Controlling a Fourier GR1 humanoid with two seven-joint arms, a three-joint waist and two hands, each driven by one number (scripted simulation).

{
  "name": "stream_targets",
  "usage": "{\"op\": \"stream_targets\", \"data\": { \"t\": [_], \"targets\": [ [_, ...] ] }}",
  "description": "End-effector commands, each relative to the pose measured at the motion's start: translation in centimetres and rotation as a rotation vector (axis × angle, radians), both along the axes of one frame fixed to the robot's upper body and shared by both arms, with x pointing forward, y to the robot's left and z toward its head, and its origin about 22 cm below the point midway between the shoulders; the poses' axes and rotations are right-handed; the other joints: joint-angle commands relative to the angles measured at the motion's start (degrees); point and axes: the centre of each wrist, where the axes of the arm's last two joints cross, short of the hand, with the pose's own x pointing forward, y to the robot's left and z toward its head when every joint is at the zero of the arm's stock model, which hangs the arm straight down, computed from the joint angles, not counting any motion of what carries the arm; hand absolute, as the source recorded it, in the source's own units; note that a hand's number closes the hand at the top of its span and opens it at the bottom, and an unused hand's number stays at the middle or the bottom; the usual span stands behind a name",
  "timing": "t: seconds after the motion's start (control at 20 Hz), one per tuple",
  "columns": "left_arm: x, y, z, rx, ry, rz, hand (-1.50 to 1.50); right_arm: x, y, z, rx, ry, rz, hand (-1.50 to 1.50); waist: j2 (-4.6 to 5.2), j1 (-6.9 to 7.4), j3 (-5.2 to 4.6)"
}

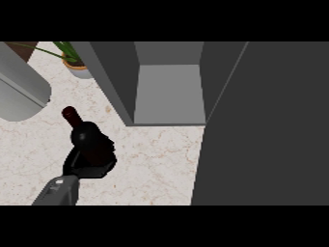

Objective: Pick up the wine, place it into the cabinet and close the cabinet

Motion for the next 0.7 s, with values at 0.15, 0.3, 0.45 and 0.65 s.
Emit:
{"op": "stream_targets", "data": {
  "t": [0.15,0.3,0.45,0.65],
  "targets": [
    [-2.5,0.0,-1.7,-0.137,-0.044,0.109,1.5,-1.2,-0.2,-0.7,0.023,-0.012,0.017,-1.5,-0.01,0.11,0.01],
    [-1.2,1.4,-0.7,-0.191,-0.022,0.354,1.5,-1.8,-0.6,-0.3,0.016,-0.019,0.015,-1.5,-0.23,0.22,0.03],
    [-2.6,3.0,-1.0,-0.2,-0.054,0.43,1.5,-0.8,-0.7,-0.2,0.018,-0.015,0.02,-1.5,-0.15,0.69,0.05],
    [-2.0,0.6,-1.0,-0.223,-0.062,0.446,1.5,-1.7,-1.3,0.4,0.005,-0.015,0.037,-1.5,-0.13,0.41,0.03]
  ]
}}
